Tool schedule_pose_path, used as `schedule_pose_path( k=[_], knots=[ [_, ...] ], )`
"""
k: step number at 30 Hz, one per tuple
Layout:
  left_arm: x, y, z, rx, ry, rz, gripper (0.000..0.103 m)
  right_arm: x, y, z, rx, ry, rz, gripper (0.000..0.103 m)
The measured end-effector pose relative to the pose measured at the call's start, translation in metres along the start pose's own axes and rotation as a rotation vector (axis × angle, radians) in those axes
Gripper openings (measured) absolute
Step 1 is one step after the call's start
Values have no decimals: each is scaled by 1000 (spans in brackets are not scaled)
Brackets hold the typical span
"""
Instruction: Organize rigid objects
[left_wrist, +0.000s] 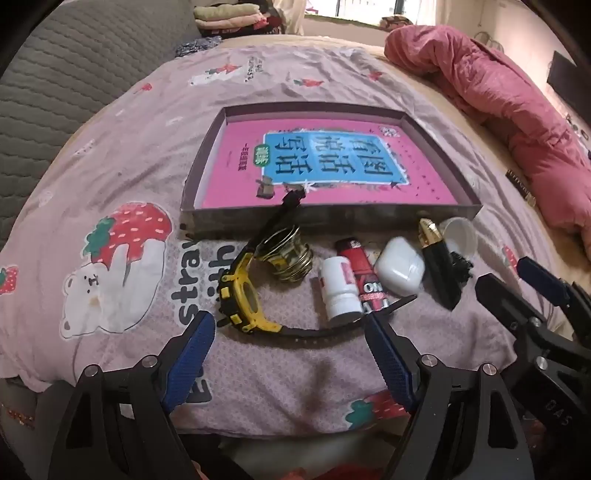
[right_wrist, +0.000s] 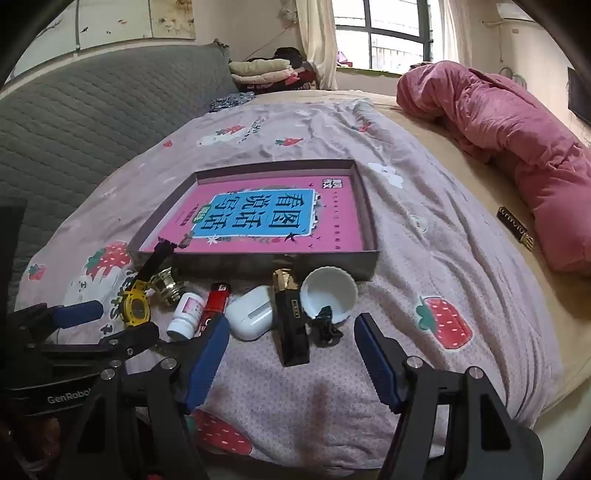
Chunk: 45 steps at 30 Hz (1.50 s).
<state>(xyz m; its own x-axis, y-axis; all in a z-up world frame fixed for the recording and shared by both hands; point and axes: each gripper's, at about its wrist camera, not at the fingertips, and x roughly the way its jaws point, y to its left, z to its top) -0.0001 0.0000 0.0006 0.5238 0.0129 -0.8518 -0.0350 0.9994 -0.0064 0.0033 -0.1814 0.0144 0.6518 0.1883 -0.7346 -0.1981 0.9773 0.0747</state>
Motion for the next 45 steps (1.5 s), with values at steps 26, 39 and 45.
schedule_pose_path(
  k=[26,39,45],
  knots=[
    [-2,4,2,-17,8,-58,84,0,7,0,-49,4,-8,69],
    [-4,3,3,-10,-6,-54,84,-2,9,1,-58,-12,-15,69],
    [-4,4,3,-10,-10,-50,84,-4,9,1,-57,-17,-17,69]
  ],
)
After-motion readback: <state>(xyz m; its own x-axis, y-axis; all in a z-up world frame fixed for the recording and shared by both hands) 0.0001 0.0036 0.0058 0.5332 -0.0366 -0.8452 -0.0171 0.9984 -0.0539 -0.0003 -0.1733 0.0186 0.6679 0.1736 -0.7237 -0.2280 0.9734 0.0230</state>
